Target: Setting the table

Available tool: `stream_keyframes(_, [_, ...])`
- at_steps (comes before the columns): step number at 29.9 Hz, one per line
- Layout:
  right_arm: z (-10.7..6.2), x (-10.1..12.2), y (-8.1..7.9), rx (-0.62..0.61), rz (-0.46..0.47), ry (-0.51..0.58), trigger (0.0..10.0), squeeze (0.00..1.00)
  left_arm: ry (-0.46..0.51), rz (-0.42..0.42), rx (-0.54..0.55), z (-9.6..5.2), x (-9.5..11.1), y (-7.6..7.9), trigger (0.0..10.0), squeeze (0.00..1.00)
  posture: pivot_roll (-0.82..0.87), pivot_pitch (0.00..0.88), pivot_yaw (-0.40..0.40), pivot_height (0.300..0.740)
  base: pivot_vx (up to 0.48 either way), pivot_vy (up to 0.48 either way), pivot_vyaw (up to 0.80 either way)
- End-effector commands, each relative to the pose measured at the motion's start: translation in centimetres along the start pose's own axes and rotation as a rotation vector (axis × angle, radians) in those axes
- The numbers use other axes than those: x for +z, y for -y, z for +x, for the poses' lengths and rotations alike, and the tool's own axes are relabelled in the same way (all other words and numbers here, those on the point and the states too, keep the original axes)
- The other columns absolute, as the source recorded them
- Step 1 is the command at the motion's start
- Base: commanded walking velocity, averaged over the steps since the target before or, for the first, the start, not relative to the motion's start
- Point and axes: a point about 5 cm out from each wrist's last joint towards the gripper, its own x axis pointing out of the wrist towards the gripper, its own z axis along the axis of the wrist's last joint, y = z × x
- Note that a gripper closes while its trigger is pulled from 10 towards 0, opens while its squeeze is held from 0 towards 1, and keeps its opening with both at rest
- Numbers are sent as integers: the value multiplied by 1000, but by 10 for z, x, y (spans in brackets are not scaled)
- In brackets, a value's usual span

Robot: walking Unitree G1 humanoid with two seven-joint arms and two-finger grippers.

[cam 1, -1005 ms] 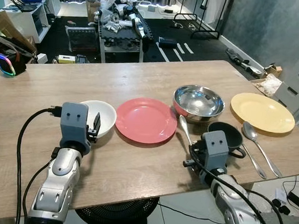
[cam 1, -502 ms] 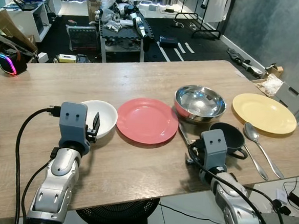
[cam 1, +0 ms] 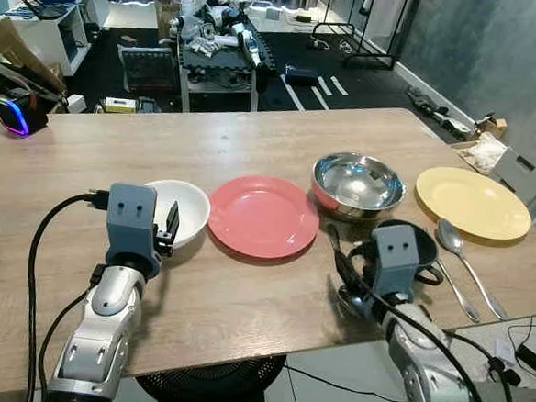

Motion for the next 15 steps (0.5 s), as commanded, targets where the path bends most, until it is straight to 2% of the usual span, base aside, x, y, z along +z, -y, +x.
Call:
stream_keyframes(1, [0, 6, -7, 36, 36, 39, 10000, 0, -20, 15, -7, 0, -3, -2, 10000, 0, 26, 0, 99, 740, 0, 0, 0])
stream_keyframes(3, [-2, 16, -24, 111, 103, 100, 10000, 0, -12, 30, -23, 1, -1, -1, 10000, 0, 56, 0, 86, 740, 0, 0, 0])
stream_keyframes(5, [-3, 18, -27, 124, 124, 113, 10000, 0, -8, 32, -25, 1, 1, 0, 10000, 0, 64, 0, 73, 740, 0, 0, 0])
stream_keyframes(10, [-1, 23, -33, 137, 173, 150, 10000, 0, 2, 23, -18, -1, 2, 2, 10000, 0, 83, 0, 54, 740, 0, 0, 0])
stream_keyframes(15, [0, 26, -31, 122, 190, 165, 10000, 0, 4, 20, -28, -3, 3, 6, 10000, 0, 86, 0, 54, 740, 0, 0, 0])
